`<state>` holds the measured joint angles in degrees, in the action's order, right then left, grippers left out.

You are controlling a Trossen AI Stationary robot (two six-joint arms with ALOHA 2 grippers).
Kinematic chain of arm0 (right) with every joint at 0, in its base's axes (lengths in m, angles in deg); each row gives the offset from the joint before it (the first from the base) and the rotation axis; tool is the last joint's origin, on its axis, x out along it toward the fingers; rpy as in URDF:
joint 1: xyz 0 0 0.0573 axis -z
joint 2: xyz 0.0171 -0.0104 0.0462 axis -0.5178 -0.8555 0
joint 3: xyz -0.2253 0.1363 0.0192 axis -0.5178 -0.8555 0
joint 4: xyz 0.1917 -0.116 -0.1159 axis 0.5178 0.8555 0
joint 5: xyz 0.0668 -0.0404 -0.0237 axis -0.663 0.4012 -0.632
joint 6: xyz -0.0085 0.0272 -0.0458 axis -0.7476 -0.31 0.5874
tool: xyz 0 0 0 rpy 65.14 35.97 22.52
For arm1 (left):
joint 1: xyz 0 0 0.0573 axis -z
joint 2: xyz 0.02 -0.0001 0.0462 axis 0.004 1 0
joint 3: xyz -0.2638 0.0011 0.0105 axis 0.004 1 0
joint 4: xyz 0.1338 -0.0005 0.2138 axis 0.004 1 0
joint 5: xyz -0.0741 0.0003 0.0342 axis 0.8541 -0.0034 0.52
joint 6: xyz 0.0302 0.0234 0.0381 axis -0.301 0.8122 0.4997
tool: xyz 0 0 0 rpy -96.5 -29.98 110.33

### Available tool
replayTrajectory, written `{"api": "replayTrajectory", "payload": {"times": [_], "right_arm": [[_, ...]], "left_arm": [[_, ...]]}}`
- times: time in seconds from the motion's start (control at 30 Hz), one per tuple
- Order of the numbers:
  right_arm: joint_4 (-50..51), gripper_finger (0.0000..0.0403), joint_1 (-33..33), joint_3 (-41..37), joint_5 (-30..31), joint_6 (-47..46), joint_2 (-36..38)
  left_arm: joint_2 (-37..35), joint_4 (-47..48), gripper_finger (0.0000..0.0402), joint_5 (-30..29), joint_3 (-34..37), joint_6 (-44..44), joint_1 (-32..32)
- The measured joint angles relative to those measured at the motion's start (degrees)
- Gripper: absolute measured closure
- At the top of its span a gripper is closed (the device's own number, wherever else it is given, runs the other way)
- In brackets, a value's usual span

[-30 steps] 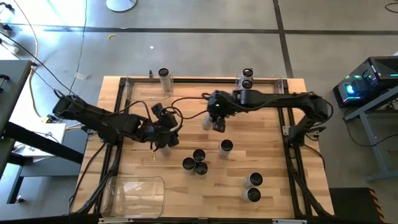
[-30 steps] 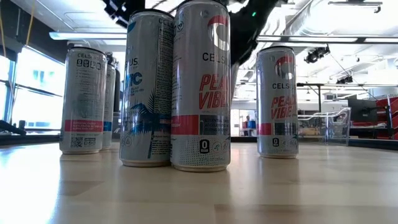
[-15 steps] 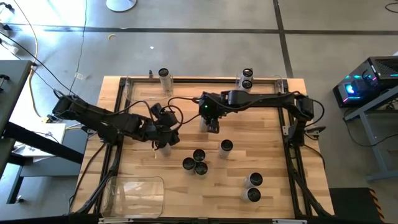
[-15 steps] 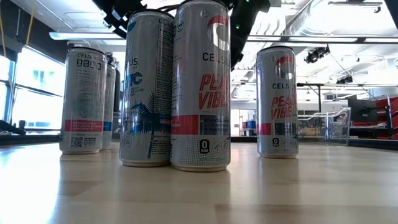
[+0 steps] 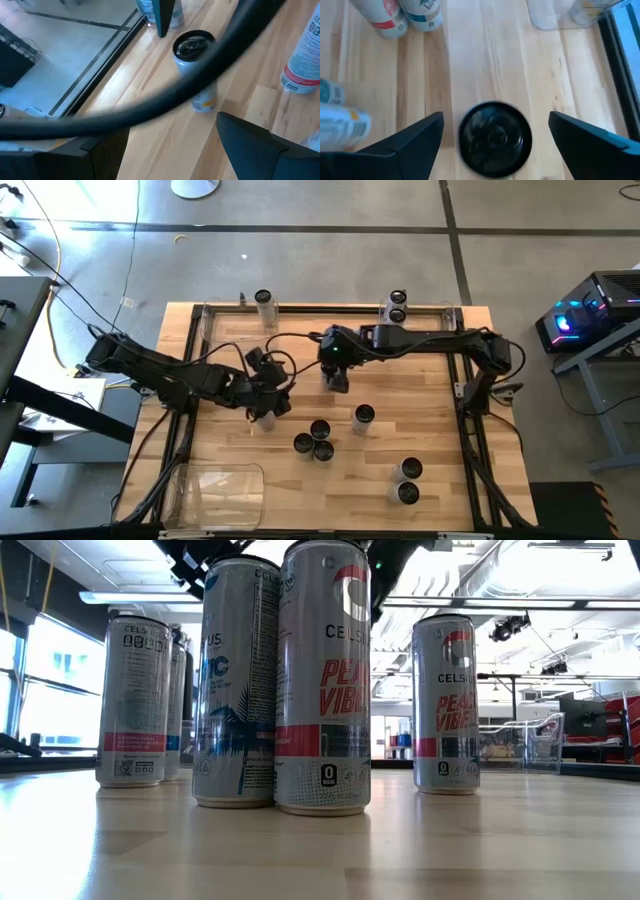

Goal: Sort soda cans
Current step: Put the white-yellow soda can into the top left transparent bin

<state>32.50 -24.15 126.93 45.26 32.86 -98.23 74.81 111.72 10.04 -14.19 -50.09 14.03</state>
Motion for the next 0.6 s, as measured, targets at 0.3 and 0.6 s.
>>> {"api": "replayTrajectory", "payload": {"times": [0.3,0.6], "right_arm": [[9.3,0.0044,-2.1,-0.9,8.5,-3.5,12.3],[5.5,0.0044,-9.0,-22.6,19.6,-16.3,35.2]], "left_arm": [[4.7,-15.9,0.011,1.6,0.0,10.3,-2.9],[11.5,-30.8,0.011,23.7,0.0,17.5,-13.2]]}}
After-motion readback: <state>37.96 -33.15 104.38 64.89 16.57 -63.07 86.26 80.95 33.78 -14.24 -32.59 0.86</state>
